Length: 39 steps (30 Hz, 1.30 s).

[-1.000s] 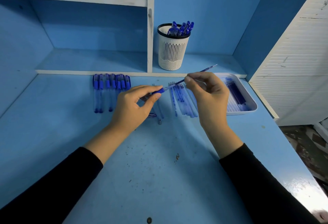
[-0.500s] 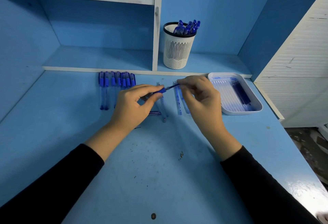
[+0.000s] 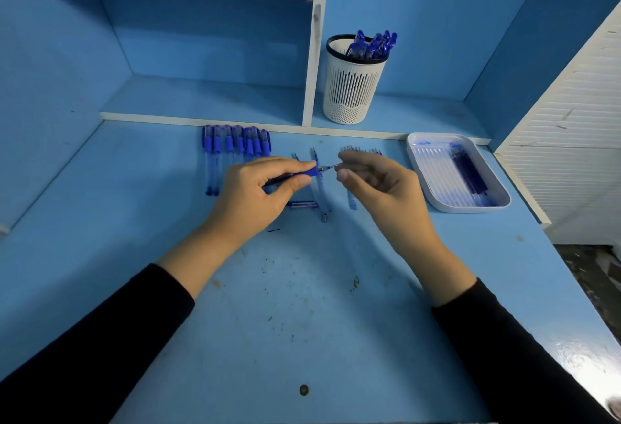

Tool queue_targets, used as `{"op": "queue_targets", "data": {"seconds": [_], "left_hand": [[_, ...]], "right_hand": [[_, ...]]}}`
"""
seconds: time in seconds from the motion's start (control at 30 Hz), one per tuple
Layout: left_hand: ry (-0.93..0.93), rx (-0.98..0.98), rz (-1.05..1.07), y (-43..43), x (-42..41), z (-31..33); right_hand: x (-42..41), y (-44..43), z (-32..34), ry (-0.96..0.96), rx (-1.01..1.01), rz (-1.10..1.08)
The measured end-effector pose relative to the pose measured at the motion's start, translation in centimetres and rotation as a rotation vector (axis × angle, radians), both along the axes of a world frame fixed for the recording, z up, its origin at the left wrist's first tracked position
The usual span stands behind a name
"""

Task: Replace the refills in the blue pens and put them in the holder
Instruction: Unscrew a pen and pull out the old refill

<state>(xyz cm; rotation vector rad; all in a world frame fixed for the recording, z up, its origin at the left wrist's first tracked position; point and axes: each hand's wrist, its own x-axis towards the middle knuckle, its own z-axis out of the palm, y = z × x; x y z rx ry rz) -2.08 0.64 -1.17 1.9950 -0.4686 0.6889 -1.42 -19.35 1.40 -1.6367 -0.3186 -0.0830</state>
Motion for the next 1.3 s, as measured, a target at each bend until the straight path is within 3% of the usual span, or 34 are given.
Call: {"op": "queue_targets", "data": {"seconds": [0.1, 0.23, 0.43, 0.5, 0.63, 0.77, 1.07, 1.3], "left_hand": [[0.041, -0.027, 0.004, 0.5, -0.4, 0.2], [0.08, -0.035, -0.002, 0.9, -0.9, 0.3], [0.12, -0.038, -0.008, 1.3, -1.3, 0.1], [0.127, -0.038, -0.009, 1.3, -1.5, 0.1], [0.137, -0.033, 0.0, 1.4, -1.6, 0.1], [0.134, -0.025, 0.001, 1.4, -1.6, 0.1], [0.098, 0.026, -0.017, 0.9, -1.5, 0.1], [0.065, 0.101, -0.059, 0.6, -1.7, -0.1]], "right_hand": [[-0.1, -0.3, -0.9, -0.019, -0.198, 0.015], [-0.7, -0.3, -1.7, -0.188, -0.442, 0.076], [-0.9, 0.0, -2.5, -0.374, -0.642, 0.1], [-1.1, 0.1, -2.3, -0.311, -0.584, 0.07], [-1.1, 0.2, -1.2, -0.097, -0.22, -0.026], [-1.1, 0.0, -0.6, -0.087, 0.004, -0.069], [-1.2, 0.5, -0.9, -0.125, -0.035, -0.03], [-1.4, 0.8, -1.3, -0.15, -0.245, -0.005]]}}
